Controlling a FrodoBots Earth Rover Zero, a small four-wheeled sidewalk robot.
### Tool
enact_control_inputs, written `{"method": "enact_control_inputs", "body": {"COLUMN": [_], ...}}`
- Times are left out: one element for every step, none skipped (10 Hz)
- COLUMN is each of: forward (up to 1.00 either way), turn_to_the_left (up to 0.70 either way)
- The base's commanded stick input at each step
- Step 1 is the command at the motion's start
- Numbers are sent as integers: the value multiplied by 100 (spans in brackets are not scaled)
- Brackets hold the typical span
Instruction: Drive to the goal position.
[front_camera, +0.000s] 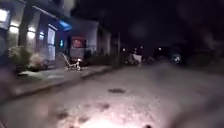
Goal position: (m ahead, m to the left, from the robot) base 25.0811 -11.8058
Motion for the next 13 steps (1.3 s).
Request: {"method": "enact_control_inputs", "body": {"forward": [70,70,70,70,70,70,70,70,70,70,70,70,70], "turn_to_the_left": [-19,-28,-30,-30,-30,-30,-30,-20,-7,0,0,0,0]}}
